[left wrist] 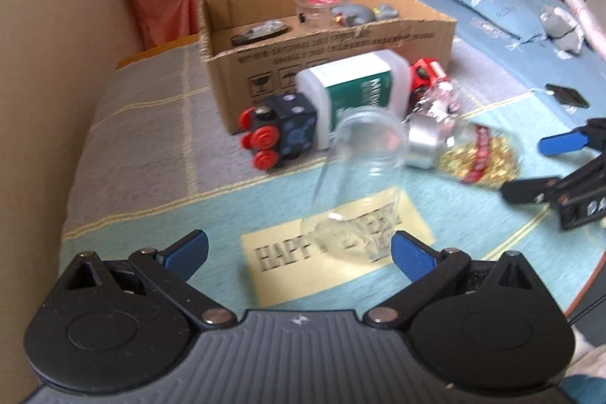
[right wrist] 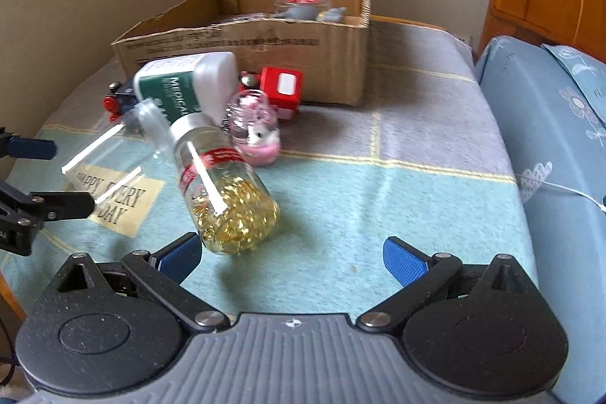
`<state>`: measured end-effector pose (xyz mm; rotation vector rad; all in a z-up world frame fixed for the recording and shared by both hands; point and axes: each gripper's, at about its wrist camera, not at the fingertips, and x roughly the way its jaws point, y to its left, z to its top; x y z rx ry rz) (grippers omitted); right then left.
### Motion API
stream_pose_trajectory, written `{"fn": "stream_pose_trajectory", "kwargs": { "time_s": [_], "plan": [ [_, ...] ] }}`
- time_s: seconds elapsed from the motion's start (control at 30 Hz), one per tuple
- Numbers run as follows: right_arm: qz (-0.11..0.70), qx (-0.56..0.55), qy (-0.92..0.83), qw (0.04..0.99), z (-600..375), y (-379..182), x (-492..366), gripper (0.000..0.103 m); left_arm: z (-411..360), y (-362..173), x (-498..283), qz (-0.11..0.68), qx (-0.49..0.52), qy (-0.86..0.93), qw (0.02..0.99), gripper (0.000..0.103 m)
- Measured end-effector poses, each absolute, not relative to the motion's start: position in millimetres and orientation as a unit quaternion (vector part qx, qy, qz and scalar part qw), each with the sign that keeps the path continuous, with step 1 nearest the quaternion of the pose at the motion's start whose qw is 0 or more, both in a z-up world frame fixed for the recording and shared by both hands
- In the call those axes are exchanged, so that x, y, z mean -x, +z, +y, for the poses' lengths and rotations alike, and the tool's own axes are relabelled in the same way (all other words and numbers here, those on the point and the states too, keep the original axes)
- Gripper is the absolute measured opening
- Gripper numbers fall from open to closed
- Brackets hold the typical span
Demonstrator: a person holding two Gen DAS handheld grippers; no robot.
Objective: Organize rigid objects
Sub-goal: 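Withdraw both open tools from the cardboard box back over the bed, then lower left tool around the clear plastic jar while right tool closes on the capsule bottle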
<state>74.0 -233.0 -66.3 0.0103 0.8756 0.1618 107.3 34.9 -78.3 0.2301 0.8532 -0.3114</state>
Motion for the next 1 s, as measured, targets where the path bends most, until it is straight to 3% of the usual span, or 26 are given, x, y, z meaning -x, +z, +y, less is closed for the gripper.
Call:
{"fn": "stream_pose_trajectory", "kwargs": {
  "time_s": [0.53,1.0],
  "plan": [
    [0.420,-0.015,0.027,0.907,-257.1,-68.7,-88.5,0.103,60.2,-86.1,-137.0,0.410,-0.109,-0.078,0.902,0.102],
    [0.404,-0.016,0.145,0.903,-191.9,-54.2,-89.1,0.103,49.6,-76.1,-119.6,0.395,-0.098,-0.138,0.903,0.102]
  ]
}}
